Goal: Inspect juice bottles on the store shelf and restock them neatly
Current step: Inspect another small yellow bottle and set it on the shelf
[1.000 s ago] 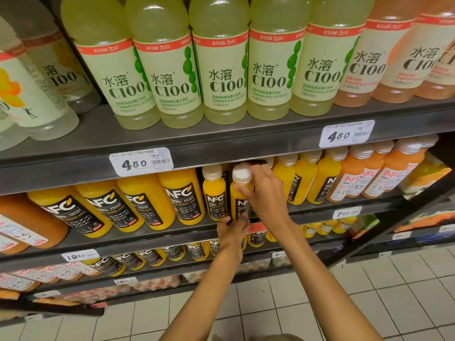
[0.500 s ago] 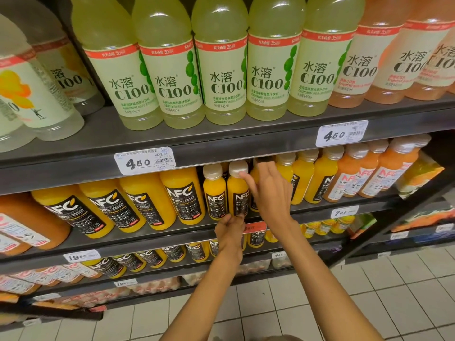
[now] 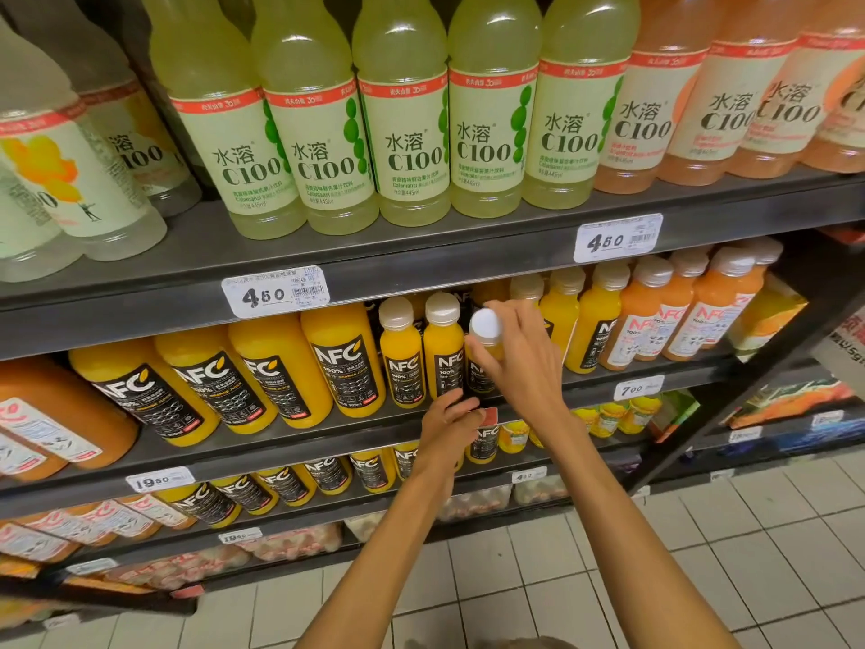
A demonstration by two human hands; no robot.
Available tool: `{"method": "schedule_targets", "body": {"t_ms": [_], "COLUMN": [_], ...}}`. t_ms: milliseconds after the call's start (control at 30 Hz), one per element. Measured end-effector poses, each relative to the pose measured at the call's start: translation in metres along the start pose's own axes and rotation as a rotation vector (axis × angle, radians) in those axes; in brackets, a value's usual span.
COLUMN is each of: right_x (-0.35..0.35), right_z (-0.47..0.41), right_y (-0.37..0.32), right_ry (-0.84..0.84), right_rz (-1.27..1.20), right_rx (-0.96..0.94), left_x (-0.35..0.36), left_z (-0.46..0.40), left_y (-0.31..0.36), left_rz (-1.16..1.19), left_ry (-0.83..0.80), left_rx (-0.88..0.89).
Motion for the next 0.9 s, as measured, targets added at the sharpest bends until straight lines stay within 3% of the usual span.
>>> {"method": "schedule_targets", "body": {"t_ms": [200,433,500,567,667,767,833,900], "right_x": [-0.020,-0.053,-0.061,-0.058,-0.029,-0.004,0.000,-0.001], "right_z": [0.012,0.015,0.014,0.016,0.024,0.034,0.038,0.039], "right_y": [0.008,0.007,0.003,0.009,0.017,-0.001,-0.008,-0.005], "right_ry": [0.013,0.083,0.097,0.099,-0.019,-0.164,-0.164,-0.116], "right_rz": [-0.182,-0.719,-0.834,-1.011,-1.473,-1.931,-2.055,-2.003], "right_rx": [0.077,0.252,0.239,0.342,0.637,0.743,0.759,0.766], "left_x": [-0.001,0.015,0.016,0.014,0.016,0.021,0.021,0.015], "left_z": [0.012,0.039,0.050,0.064,0.088,0.102,0.107,0.109], "left_y": [0.020,0.032,0.039,0.046,0.053,0.048,0.046,0.047], "left_rz": [-0.111,-0.352,-0.388,-0.373,-0.264,-0.175,-0.171,-0.254], "left_ry": [-0.032,-0.211,-0.205,-0.190,-0.281,-0.391,-0.407,-0.357], "left_rx": [0.144,0.263,0.289,0.306,0.260,0.150,0.112,0.114]}}
Point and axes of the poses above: each hand's wrist, its own z-axis away from the middle knuckle, its own x-axis out of the palm, y = z × x, the point moved 9 cm from there along -z, towards the middle knuckle, and after that the axes turned 3 degrees about -z, right-handed, at the moved point
